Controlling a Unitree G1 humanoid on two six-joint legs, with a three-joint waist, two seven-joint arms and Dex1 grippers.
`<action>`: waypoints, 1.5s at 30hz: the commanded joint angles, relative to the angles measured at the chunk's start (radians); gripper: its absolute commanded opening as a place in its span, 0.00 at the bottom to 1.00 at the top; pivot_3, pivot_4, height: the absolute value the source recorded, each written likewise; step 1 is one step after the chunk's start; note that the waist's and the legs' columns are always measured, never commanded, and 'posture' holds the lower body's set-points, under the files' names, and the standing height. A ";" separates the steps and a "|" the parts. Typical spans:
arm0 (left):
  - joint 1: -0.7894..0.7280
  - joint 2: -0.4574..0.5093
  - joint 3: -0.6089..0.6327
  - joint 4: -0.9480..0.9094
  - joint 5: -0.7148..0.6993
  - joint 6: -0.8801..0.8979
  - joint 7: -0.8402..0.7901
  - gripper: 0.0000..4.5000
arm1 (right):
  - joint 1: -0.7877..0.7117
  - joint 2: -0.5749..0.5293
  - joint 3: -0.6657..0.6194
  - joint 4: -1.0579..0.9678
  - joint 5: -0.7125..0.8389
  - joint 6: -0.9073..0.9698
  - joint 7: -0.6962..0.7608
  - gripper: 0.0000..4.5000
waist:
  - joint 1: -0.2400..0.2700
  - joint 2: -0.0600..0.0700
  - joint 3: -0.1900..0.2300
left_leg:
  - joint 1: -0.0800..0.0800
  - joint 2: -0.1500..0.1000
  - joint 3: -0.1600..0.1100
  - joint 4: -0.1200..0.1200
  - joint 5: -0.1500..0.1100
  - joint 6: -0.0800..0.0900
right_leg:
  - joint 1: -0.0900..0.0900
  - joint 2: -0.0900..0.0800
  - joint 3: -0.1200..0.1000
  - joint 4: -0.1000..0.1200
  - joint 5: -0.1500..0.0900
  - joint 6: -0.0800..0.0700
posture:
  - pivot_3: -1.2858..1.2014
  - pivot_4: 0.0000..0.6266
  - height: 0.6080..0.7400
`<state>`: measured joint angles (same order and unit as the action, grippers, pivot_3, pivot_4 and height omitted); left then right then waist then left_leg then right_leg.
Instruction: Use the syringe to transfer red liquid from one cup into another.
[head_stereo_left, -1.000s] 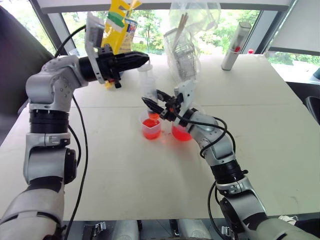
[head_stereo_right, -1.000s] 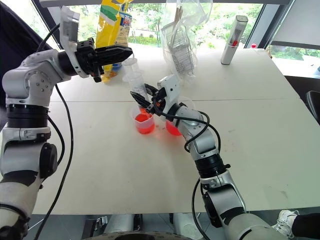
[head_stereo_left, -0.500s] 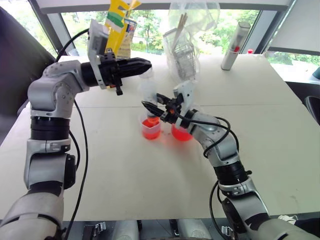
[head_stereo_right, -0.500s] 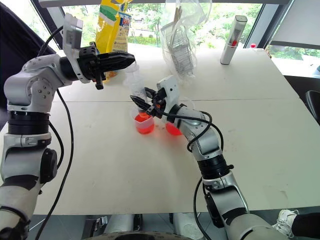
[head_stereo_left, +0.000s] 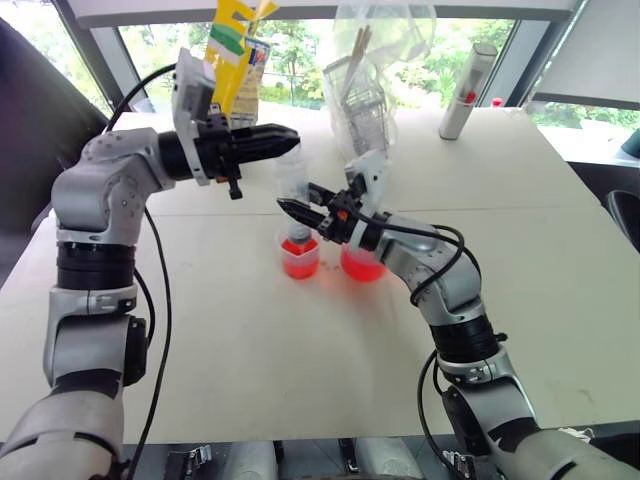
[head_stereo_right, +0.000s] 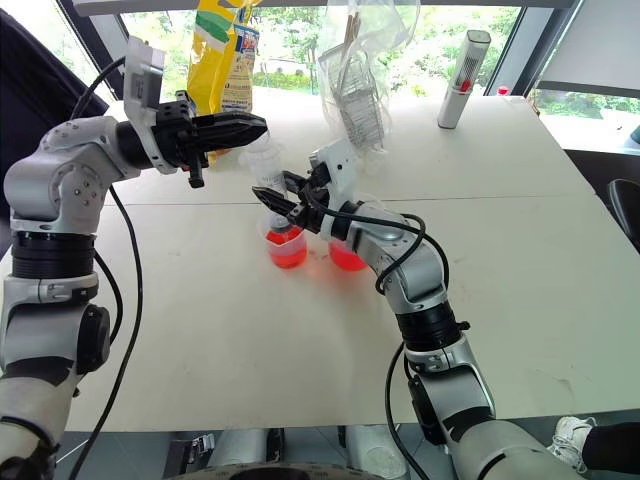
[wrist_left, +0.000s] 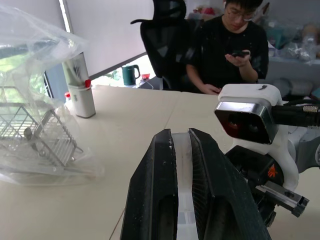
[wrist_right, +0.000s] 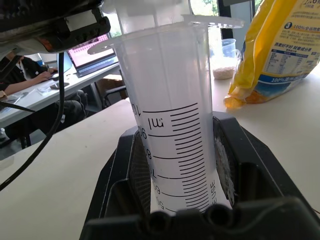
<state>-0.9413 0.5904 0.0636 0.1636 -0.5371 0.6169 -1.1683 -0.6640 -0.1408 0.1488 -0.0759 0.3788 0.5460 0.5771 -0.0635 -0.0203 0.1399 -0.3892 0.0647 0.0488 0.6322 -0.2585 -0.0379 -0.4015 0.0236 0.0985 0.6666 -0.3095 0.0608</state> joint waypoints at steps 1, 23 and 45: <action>0.050 0.010 -0.079 -0.017 0.033 0.013 -0.030 0.01 | -0.102 0.015 -0.094 -0.122 0.059 -0.050 -0.025 0.31 | -0.002 0.000 0.000 | 0.000 0.000 0.000 0.000 0.000 0.000 | 0.000 0.000 0.000 0.000 0.000 0.000 | 0.52 0.24 0.99; 0.049 0.083 0.054 -0.070 -0.059 0.087 0.012 1.00 | -0.030 0.014 -0.052 -0.114 0.041 -0.050 -0.014 0.31 | -0.009 0.000 0.000 | 0.000 0.000 0.000 -0.001 0.000 0.000 | -0.001 0.001 0.000 0.000 0.000 0.000 | 0.52 0.24 0.99; 0.295 0.117 0.023 -0.239 -0.082 0.045 0.020 1.00 | -0.503 -0.402 -0.395 0.135 0.235 0.821 -0.285 0.31 | -0.004 -0.001 0.000 | -0.001 0.000 0.001 -0.004 0.000 0.000 | -0.002 -0.003 0.001 -0.002 0.000 -0.001 | 0.52 0.24 0.99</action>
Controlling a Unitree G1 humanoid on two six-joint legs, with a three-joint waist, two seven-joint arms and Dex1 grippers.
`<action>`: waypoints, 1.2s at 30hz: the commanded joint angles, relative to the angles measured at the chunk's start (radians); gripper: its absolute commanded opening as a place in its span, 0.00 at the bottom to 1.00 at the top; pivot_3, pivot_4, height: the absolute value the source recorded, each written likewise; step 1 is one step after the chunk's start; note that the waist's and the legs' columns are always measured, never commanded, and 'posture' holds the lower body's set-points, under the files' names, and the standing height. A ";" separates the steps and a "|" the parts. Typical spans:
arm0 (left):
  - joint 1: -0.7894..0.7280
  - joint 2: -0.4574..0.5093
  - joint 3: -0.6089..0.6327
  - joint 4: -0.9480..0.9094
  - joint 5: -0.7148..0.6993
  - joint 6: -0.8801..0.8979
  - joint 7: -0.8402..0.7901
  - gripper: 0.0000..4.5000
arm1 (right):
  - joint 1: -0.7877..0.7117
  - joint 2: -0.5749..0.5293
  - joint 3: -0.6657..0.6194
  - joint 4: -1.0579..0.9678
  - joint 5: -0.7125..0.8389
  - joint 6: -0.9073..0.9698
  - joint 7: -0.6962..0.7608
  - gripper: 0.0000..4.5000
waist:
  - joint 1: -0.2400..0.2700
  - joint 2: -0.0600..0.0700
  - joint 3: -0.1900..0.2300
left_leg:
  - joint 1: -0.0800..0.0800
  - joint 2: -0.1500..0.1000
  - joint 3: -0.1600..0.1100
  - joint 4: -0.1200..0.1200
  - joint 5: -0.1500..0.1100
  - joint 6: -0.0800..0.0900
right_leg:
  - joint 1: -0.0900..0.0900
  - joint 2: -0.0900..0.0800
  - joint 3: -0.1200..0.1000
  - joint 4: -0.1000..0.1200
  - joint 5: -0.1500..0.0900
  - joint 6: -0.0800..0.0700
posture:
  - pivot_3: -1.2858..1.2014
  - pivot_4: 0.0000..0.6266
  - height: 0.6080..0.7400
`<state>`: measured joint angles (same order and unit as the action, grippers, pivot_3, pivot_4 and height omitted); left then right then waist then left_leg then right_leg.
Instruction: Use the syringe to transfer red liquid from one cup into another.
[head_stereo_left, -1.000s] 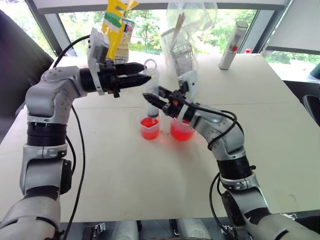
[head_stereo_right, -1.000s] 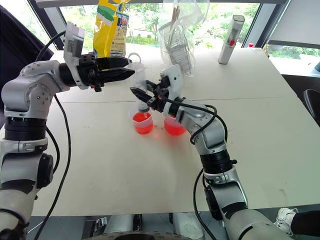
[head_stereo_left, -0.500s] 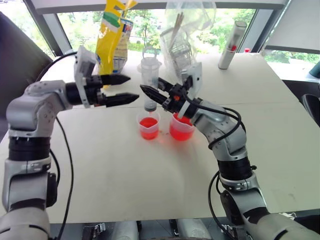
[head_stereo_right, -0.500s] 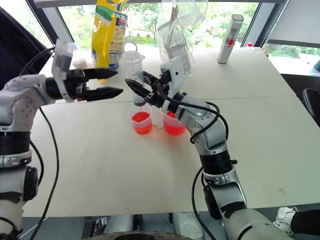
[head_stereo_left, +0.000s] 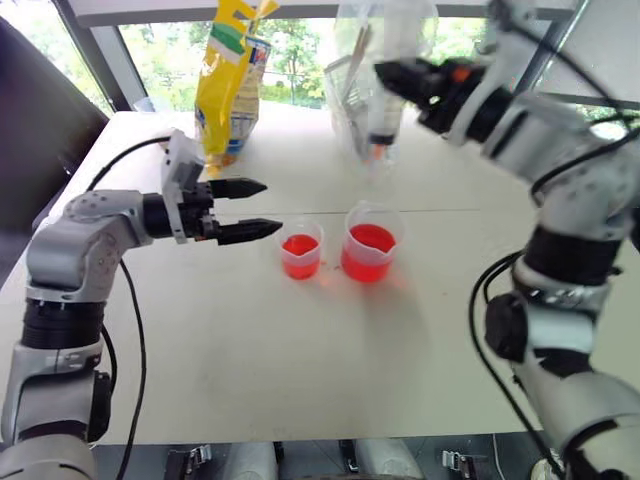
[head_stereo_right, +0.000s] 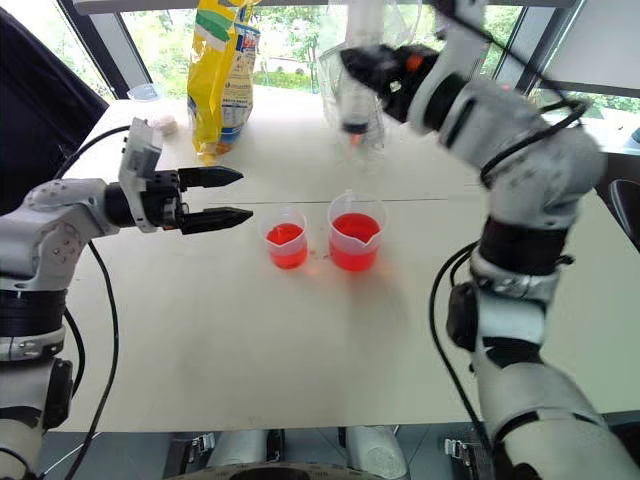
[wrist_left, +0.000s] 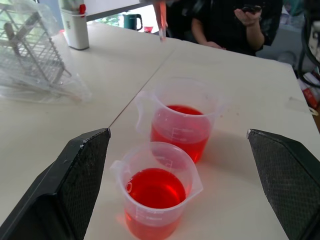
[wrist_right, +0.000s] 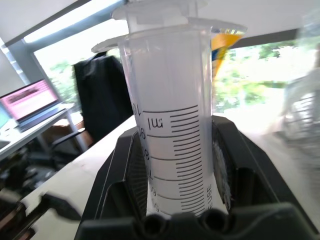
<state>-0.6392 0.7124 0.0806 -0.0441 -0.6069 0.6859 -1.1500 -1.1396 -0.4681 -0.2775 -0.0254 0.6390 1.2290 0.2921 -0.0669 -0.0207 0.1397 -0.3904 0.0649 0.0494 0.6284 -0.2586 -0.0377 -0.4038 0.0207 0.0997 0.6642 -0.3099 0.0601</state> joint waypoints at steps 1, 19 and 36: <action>-0.005 -0.013 0.004 -0.033 -0.010 -0.031 0.004 1.00 | -0.025 -0.131 0.079 0.119 -0.047 0.190 0.013 0.31 | -0.001 0.000 0.000 | 0.000 0.000 0.000 0.000 0.000 0.000 | 0.000 0.000 0.000 0.000 0.000 0.000 | 0.52 0.24 0.99; 0.020 -0.040 -0.002 -0.094 -0.022 -0.032 0.050 1.00 | 0.151 -0.220 0.421 0.487 -0.204 0.204 0.204 0.31 | -0.002 0.001 0.001 | 0.000 -0.001 0.004 0.001 -0.001 0.001 | -0.001 0.004 0.005 -0.001 0.000 0.001 | 0.52 0.24 0.99; 0.093 0.014 0.020 -0.179 -0.068 0.024 0.068 1.00 | 0.308 -0.433 0.232 -0.143 -0.063 0.362 0.357 0.97 | 0.005 0.001 0.001 | -0.001 0.000 0.001 -0.002 -0.001 0.001 | -0.002 0.003 0.003 -0.002 0.000 0.001 | 0.52 0.24 0.99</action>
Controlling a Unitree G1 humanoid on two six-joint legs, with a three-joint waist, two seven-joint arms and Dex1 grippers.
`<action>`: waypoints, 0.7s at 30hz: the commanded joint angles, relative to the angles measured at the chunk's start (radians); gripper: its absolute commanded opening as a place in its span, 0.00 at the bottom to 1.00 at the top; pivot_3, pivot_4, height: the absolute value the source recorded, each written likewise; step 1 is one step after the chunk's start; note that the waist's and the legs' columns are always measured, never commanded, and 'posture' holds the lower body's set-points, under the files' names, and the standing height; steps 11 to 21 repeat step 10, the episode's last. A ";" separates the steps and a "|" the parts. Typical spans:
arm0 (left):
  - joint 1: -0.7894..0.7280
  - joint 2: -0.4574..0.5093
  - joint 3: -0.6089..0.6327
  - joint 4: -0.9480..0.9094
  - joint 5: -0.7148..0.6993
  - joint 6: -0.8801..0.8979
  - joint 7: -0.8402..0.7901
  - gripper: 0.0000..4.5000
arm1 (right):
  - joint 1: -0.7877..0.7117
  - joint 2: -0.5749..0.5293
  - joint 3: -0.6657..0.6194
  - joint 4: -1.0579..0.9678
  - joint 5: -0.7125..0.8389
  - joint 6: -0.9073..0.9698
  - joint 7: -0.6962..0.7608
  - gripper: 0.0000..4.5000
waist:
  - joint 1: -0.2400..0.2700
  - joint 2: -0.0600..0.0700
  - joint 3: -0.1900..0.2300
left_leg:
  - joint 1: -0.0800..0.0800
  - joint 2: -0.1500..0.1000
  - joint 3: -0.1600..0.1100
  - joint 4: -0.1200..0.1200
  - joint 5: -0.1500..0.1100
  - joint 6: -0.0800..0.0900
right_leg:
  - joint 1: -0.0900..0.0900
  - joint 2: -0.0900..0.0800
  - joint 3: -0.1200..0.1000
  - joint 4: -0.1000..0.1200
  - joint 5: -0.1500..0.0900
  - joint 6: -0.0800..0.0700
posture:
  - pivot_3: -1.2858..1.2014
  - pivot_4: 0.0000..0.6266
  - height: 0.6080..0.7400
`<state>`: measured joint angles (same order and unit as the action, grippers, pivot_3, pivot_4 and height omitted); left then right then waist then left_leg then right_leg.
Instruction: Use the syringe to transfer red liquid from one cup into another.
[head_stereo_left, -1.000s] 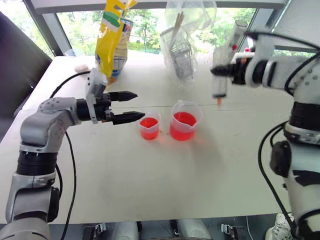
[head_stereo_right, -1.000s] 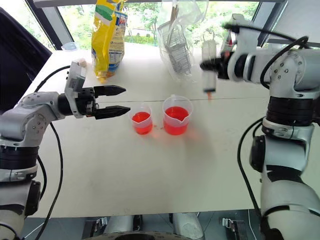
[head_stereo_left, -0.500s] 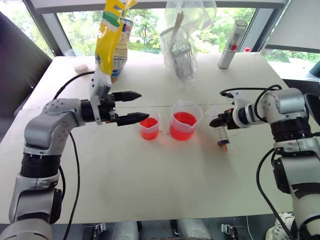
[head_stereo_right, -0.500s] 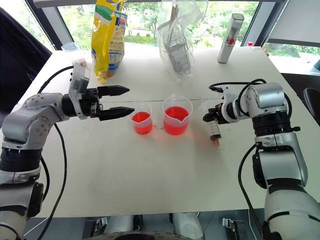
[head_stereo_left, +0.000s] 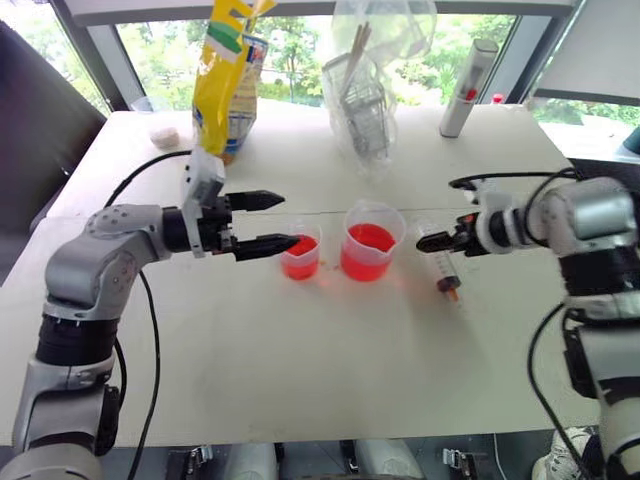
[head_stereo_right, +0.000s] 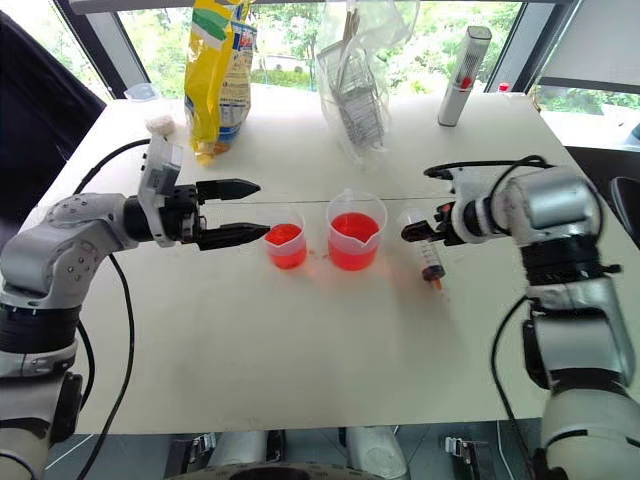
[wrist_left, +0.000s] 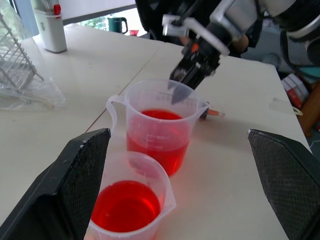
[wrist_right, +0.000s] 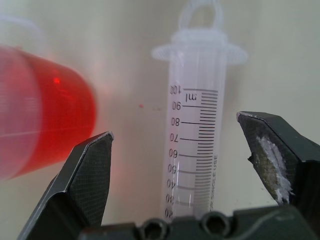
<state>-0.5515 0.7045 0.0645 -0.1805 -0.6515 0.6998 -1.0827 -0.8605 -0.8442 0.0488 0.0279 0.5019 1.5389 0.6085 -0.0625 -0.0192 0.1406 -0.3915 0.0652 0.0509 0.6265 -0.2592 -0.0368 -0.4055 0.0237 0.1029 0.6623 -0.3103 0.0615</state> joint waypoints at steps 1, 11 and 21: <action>0.016 0.032 0.040 -0.050 -0.026 0.013 0.002 1.00 | 0.078 -0.075 -0.158 -0.281 0.110 0.066 0.057 0.97 | 0.001 -0.001 0.000 | 0.000 0.000 0.000 0.000 0.000 0.000 | 0.000 0.000 0.000 0.000 0.000 0.000 | 0.52 0.24 0.99; 0.041 0.075 0.047 -0.051 -0.026 0.002 -0.006 1.00 | 0.322 -0.159 -0.437 -0.663 0.295 0.041 0.164 0.97 | -0.006 -0.001 0.000 | 0.003 0.000 -0.001 0.004 0.000 0.000 | 0.005 -0.001 -0.001 -0.001 0.000 0.000 | 0.52 0.24 0.99; 0.041 0.075 0.047 -0.051 -0.026 0.002 -0.006 1.00 | 0.322 -0.159 -0.437 -0.663 0.295 0.041 0.164 0.97 | -0.006 -0.001 0.000 | 0.003 0.000 -0.001 0.004 0.000 0.000 | 0.005 -0.001 -0.001 -0.001 0.000 0.000 | 0.52 0.24 0.99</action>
